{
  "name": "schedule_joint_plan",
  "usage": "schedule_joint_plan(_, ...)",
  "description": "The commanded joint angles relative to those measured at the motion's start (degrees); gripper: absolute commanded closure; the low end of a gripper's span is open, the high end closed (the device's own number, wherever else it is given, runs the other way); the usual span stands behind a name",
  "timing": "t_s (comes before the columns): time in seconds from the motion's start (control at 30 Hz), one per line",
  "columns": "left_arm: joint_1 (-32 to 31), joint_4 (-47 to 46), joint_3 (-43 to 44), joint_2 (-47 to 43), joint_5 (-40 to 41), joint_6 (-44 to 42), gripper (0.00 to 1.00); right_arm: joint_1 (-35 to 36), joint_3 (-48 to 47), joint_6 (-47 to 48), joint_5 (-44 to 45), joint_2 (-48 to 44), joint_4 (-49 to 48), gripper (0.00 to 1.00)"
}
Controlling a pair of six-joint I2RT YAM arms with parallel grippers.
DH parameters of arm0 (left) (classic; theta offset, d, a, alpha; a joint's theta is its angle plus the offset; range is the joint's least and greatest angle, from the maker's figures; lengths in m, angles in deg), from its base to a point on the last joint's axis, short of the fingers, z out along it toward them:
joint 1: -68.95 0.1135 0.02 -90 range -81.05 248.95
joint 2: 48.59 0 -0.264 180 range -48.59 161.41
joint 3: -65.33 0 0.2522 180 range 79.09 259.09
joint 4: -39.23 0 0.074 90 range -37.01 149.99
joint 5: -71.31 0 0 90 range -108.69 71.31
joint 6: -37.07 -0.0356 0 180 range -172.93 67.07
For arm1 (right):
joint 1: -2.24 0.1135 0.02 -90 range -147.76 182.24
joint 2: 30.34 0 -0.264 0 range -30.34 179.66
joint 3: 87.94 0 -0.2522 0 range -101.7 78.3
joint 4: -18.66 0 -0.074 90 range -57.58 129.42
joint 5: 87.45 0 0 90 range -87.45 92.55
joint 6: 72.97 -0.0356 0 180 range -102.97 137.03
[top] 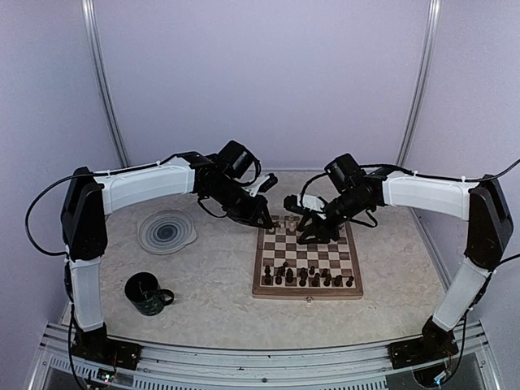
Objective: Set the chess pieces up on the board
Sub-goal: Pass from the left arm to the right
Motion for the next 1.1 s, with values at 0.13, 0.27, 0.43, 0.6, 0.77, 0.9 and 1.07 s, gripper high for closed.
schedule_joint_plan(0.13, -0.57, -4.09, 1.10, 0.19, -10.20, 3.20, 0.90, 7.09, -4.48, 2.06, 11.53, -0.98, -1.07, 0.56)
schedule_joint_plan(0.27, -0.79, -4.68, 0.99, 0.20, -11.29, 3.63, 0.90, 9.32, -5.17, 1.97, 15.57, -0.13, -1.70, 0.56)
schedule_joint_plan(0.43, -1.22, -5.43, 0.42, 0.27, -12.50, 4.14, 0.90, 11.15, -5.38, 1.74, 18.33, 0.24, -3.00, 0.57)
schedule_joint_plan(0.6, -1.41, -5.76, -0.25, 0.04, -12.71, 4.22, 0.90, 12.90, -5.90, 1.50, 20.86, 0.64, -3.71, 0.59)
schedule_joint_plan(0.77, -1.41, -6.10, -1.05, -0.34, -13.20, 4.49, 0.90, 13.59, -5.63, 0.42, 23.08, 0.73, -5.59, 0.60)
schedule_joint_plan(0.9, -1.33, -7.86, -2.34, -0.77, -14.88, 5.27, 0.90, 13.59, -5.15, 1.00, 19.81, -0.85, -6.05, 0.59)
schedule_joint_plan(1.07, -0.74, -12.32, -4.89, -2.01, -17.83, 7.63, 0.90, 13.59, 0.36, 2.74, 13.02, -7.16, -11.32, 0.58)
